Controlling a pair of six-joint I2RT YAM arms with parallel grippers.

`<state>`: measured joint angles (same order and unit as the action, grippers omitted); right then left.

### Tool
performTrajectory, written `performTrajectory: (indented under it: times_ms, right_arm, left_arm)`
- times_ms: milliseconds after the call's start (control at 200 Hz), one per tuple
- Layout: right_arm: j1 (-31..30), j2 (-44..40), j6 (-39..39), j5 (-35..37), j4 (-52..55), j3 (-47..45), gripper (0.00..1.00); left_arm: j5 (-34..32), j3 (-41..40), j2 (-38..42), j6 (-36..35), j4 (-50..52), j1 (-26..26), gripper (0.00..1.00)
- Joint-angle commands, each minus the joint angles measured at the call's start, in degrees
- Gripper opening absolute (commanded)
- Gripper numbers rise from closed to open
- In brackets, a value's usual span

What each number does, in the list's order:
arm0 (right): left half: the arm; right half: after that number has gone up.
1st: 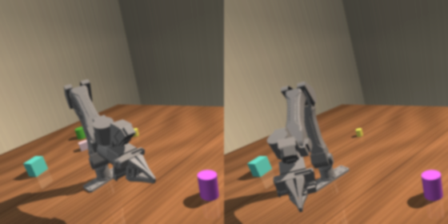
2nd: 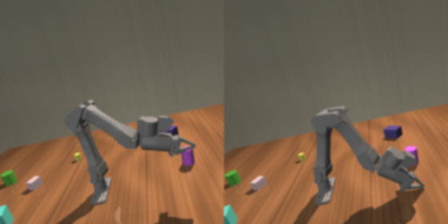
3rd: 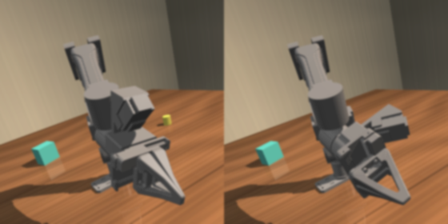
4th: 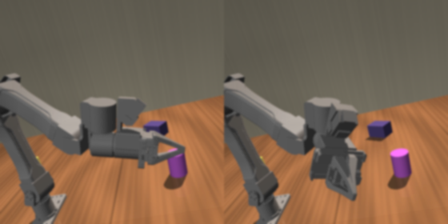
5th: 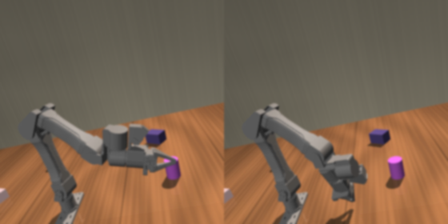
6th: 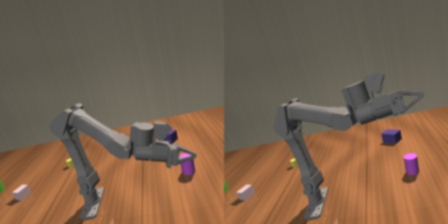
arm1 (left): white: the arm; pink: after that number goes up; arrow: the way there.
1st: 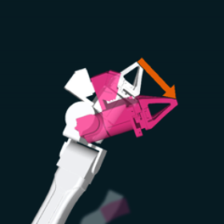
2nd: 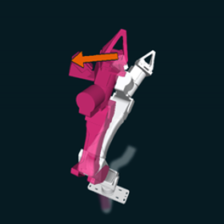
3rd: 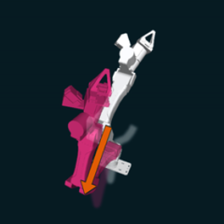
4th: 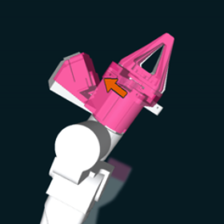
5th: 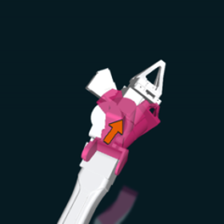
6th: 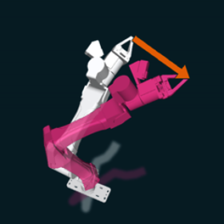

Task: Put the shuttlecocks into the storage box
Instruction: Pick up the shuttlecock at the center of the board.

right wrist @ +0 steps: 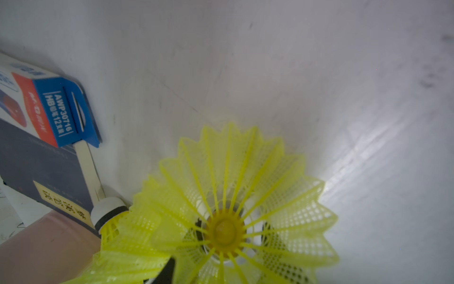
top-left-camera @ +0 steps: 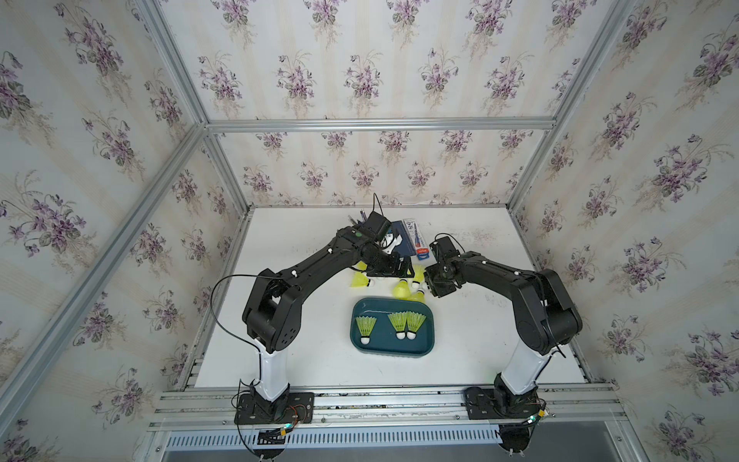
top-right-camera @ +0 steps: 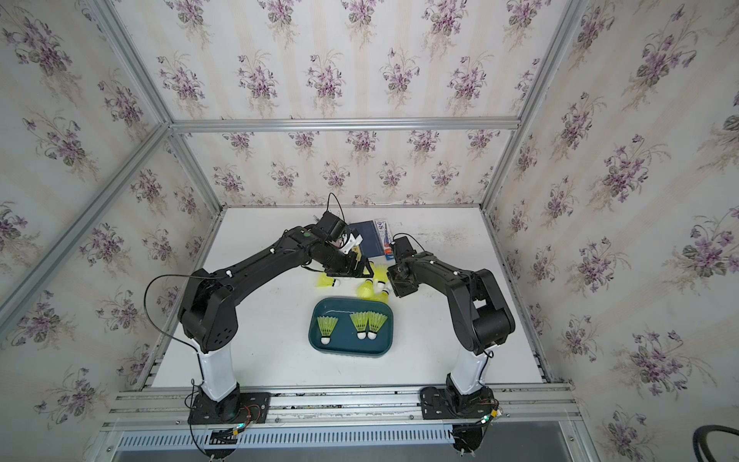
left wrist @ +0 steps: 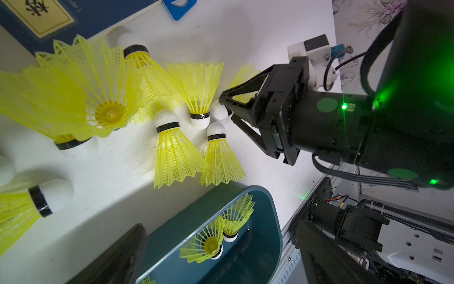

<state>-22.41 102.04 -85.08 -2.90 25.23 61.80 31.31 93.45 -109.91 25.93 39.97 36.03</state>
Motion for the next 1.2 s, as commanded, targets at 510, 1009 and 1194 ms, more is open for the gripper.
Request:
performTrajectory:
  times_ms: [510,1009,1194]
  right_arm:
    - [-0.53,1.03,1.49,1.59,0.93,0.10,0.46]
    - [-0.09,2.88,6.21,2.96,2.34,-0.06,0.28]
    - [-0.04,1.26,10.24,2.97,3.79,0.64,0.18]
  left_arm:
    - [0.90,-0.38,-0.04,-0.44,-0.68,0.00,0.99]
    - [0.95,-1.67,1.10,-0.26,-1.04,0.00,0.99]
    - [0.31,-1.86,1.75,0.58,-0.94,0.00,0.99]
